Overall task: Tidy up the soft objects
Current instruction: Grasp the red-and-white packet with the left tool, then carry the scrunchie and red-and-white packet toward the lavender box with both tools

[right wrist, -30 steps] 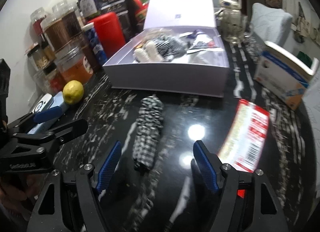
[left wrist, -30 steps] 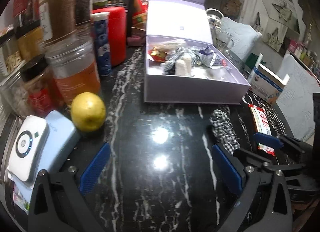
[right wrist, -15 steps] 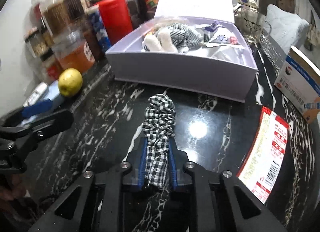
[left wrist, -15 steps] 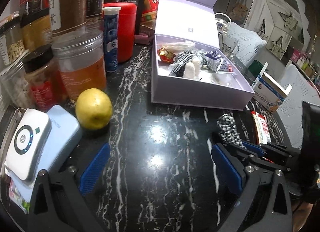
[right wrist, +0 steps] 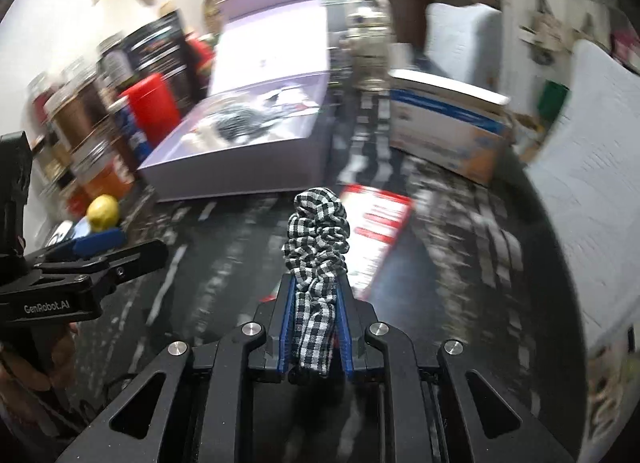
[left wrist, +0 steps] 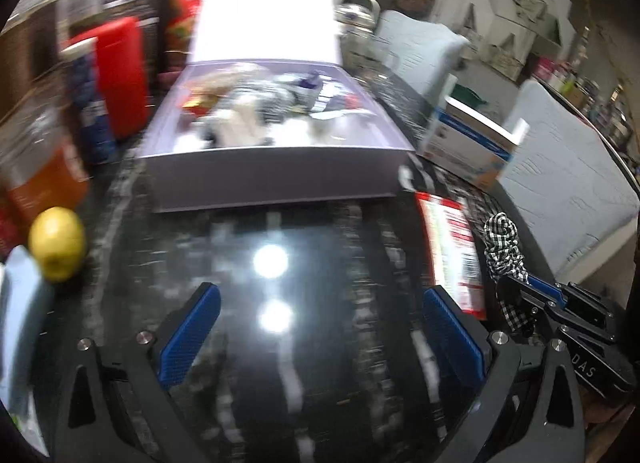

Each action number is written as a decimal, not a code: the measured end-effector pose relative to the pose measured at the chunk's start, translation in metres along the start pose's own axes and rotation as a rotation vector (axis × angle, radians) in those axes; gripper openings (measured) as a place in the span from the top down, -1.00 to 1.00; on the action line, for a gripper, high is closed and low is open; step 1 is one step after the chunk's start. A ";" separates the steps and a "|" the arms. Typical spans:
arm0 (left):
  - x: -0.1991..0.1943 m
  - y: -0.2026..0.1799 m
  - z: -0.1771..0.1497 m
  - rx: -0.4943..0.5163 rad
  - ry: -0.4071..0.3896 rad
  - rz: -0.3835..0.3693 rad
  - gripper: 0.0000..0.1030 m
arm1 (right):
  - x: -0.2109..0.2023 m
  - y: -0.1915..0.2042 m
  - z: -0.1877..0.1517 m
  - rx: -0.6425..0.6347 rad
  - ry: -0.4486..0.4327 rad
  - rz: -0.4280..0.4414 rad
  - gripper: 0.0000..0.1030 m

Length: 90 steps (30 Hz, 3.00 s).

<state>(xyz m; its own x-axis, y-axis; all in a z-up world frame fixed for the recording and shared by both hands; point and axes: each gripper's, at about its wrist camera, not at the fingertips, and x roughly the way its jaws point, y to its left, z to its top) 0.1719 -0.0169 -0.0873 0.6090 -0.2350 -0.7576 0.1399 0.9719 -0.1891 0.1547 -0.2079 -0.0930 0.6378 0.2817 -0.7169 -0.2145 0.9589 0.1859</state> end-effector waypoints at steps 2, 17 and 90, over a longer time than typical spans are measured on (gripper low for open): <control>0.007 -0.017 0.000 0.025 0.008 -0.014 -1.00 | -0.008 -0.018 -0.005 0.033 -0.010 -0.024 0.63; 0.067 -0.099 0.017 0.155 0.107 -0.070 -0.72 | -0.031 -0.087 -0.017 0.151 -0.031 -0.086 0.63; -0.152 0.035 0.022 0.052 -0.429 0.091 0.11 | -0.074 0.092 0.051 -0.165 -0.173 0.267 0.63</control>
<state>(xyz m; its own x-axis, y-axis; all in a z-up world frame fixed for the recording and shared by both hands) 0.1010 0.0532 0.0351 0.8881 -0.1336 -0.4397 0.1026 0.9903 -0.0936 0.1254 -0.1381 0.0109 0.6561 0.5369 -0.5304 -0.4980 0.8361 0.2303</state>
